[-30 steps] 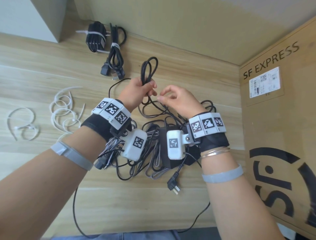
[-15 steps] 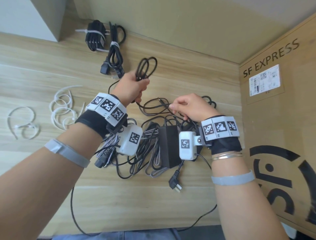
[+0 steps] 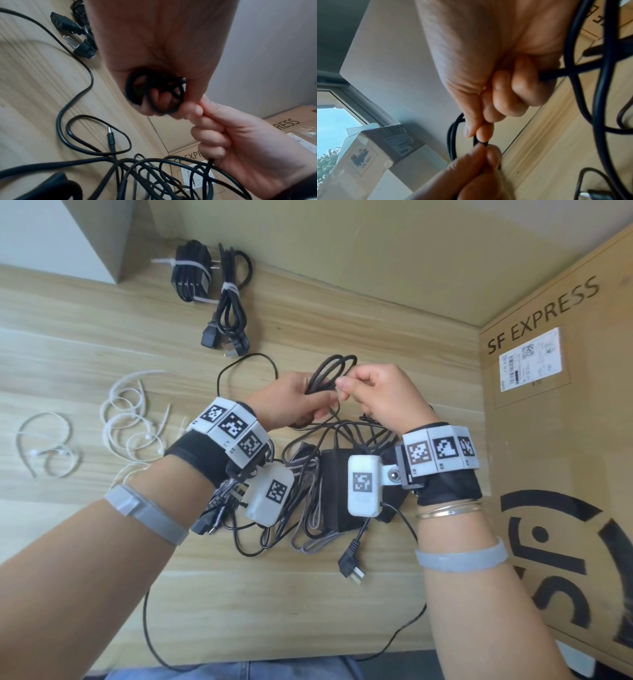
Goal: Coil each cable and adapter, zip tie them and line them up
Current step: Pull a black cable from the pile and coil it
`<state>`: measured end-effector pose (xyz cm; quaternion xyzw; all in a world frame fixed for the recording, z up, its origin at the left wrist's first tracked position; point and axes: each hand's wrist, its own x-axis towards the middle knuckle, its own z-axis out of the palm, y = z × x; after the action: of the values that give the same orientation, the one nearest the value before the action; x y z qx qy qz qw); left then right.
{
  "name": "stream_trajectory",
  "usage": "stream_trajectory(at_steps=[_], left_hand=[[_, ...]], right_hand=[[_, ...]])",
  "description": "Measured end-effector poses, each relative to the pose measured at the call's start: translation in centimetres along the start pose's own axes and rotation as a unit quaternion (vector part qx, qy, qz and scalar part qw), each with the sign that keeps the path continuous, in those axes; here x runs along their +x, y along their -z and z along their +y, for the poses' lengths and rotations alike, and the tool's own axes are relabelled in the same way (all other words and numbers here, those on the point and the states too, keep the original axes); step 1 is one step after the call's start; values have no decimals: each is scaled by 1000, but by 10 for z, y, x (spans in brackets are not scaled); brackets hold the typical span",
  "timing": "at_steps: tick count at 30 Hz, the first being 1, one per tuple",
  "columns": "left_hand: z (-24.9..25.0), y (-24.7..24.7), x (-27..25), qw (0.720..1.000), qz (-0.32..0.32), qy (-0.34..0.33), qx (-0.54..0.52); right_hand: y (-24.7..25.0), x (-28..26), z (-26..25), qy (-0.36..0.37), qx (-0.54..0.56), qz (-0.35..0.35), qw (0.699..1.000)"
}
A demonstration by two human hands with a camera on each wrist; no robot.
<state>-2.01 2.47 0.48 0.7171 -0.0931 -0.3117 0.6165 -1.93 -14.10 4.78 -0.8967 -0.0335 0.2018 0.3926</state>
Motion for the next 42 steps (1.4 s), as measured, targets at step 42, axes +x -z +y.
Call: stream_trajectory(at_steps=[42], left_hand=[[-3,-16,11,981,155,-14,-117]], right_hand=[[0,0,1,4,-215,0,977]])
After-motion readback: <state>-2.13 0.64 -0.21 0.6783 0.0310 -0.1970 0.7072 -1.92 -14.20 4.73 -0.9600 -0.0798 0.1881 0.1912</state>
